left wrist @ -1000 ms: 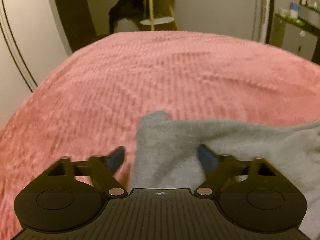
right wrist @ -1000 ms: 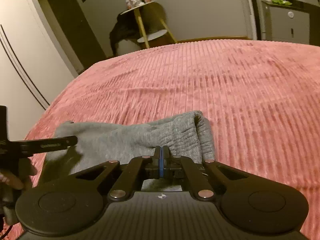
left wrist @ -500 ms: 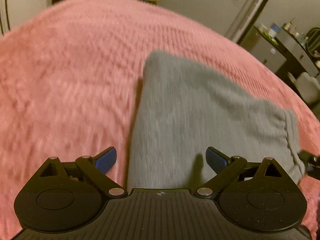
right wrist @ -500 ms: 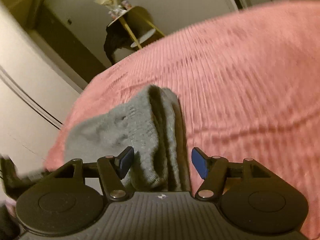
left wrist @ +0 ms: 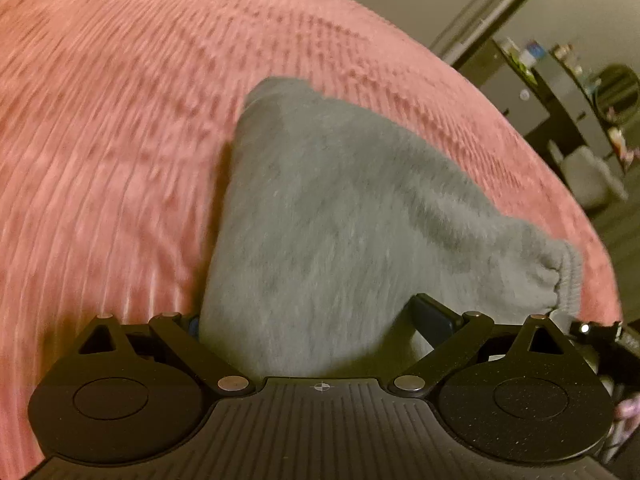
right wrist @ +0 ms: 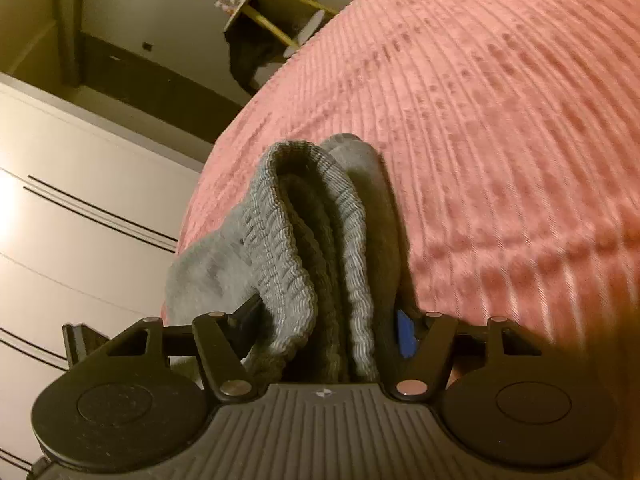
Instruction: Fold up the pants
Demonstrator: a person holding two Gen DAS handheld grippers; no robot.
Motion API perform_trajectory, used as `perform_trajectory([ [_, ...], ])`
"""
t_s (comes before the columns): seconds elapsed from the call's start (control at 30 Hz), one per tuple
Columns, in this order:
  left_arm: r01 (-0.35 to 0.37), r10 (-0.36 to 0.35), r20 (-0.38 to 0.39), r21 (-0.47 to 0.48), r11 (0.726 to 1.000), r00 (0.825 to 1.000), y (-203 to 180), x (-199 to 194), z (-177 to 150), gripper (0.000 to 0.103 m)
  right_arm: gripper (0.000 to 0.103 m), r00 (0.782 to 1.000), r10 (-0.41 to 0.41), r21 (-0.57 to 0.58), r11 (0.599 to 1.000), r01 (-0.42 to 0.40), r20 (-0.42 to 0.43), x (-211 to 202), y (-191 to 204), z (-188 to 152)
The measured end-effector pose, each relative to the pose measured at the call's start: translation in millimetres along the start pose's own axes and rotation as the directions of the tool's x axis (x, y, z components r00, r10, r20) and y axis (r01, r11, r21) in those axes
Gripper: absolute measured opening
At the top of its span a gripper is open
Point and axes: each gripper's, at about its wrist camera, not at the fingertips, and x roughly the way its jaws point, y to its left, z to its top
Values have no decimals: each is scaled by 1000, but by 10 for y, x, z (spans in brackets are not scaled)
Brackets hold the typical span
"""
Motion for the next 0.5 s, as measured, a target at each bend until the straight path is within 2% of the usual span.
perform_trajectory([
  [0.1,-9,7,35,36,999,999,-73,18,-6,98,64,1000,0,6,1000,0,1,84,3,15],
  [0.17,-32,28,53,76,997,998,-134,-2,-43,95,62,1000,-28,-15,999,29,11,113,72,12],
  [0.27,-34,28,70,95,995,997,-134,-84,-33,80,58,996,-79,-83,993,81,30,151,253,0],
  [0.33,-17,11,88,78,997,996,-99,-174,-23,62,56,995,-92,-115,989,96,41,132,348,-14],
  [0.43,3,-8,120,45,999,993,-67,-321,-3,48,54,994,-79,-140,986,89,71,89,520,-6],
  [0.5,31,-37,140,46,998,990,-113,-412,32,44,53,995,-44,-165,985,58,89,66,674,16],
])
